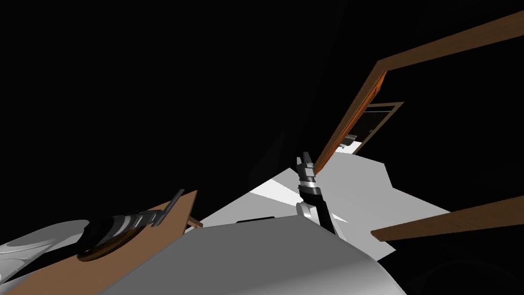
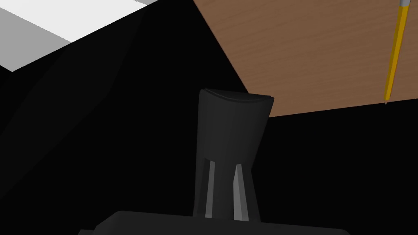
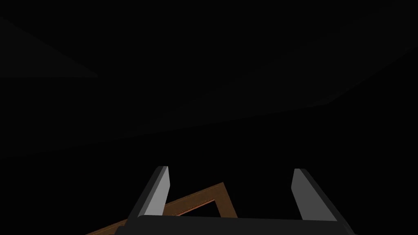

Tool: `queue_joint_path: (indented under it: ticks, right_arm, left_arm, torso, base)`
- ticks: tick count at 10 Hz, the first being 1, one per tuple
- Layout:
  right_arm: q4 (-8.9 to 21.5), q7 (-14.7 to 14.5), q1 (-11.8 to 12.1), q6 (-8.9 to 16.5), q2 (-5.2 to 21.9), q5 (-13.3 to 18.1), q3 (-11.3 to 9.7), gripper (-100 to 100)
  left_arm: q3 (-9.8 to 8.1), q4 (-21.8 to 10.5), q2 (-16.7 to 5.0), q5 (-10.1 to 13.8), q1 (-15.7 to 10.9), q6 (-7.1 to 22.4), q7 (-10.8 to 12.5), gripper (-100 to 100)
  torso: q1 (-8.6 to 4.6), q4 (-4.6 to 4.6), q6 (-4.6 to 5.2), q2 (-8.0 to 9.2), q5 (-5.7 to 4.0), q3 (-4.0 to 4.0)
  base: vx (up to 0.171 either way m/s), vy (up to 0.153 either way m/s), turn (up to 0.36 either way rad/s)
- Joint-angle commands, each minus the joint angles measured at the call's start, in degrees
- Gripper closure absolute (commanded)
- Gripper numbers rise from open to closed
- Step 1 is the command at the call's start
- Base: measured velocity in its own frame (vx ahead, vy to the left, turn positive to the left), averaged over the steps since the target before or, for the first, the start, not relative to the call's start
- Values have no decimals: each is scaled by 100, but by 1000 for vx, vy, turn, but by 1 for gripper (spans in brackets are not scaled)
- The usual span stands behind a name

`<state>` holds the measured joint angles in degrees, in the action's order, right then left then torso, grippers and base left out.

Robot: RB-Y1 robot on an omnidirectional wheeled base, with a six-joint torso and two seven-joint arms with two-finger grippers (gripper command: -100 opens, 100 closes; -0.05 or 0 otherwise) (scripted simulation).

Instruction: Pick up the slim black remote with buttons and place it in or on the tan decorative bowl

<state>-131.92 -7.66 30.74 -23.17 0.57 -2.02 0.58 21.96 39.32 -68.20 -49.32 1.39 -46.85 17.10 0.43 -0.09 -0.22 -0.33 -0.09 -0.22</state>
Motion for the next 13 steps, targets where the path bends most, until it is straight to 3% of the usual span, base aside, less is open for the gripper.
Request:
queue_joint_path:
  ticks: [1,2,3,5,6,7,8,10,11,12,13]
  right_arm:
    - [0,0,0,0,0,0,0,0]
    - [0,0,-1,0,0,0,-1,0]
    - [0,0,-2,0,0,0,-1,0]
    - [0,0,-1,0,0,0,0,0]
    - [0,0,-3,0,0,0,-1,0]
    - [0,0,-1,0,0,0,0,0]
    - [0,0,-1,0,0,0,-1,0]
    - [0,0,-1,0,0,0,0,0]
    - [0,0,-3,0,0,0,-1,0]
    - [0,0,-1,0,1,0,0,0]
    - [0,0,-2,0,1,0,0,0]
  left_arm:
    - [29,-41,-22,-286,-55,-115,175,100]
    - [29,-41,-22,-352,-55,-115,175,100]
    - [87,-183,-26,-576,-232,-346,437,100]
    - [87,-183,-26,-784,-232,-346,437,100]
    - [139,-320,-25,-1020,-398,-561,690,100]
    - [139,-320,-25,-1184,-398,-561,690,100]
    - [186,-452,-20,-1365,-552,-758,933,100]
    - [186,-452,-20,-1585,-552,-758,933,100]
    - [228,-576,-11,-1811,-693,-939,1163,100]
    - [228,-576,-11,-1951,-693,-939,1163,100]
    - [266,-692,0,-2135,-823,-1104,1369,100]
  torso:
    - [0,0,0,0,0,0]
    - [1,-2,12,-6,5,-4]
    - [-7,1,23,3,6,0]
    - [5,-4,8,-11,5,-8]
    - [-5,0,19,5,6,1]
    - [4,-1,0,0,1,-1]
    - [0,-3,10,-5,5,-5]
    - [11,-5,10,-15,5,-11]
    - [7,-2,18,-2,7,-4]
    - [18,-4,-2,-7,4,-6]
    - [14,-5,9,-9,7,-8]
  base:
    - [131,53,201]
    - [70,28,-15]
    - [135,61,206]
    - [99,44,126]
    - [104,59,256]
    - [130,43,175]
    - [156,45,242]
    - [110,64,64]
    - [122,87,251]
    - [137,69,148]
    - [163,69,232]
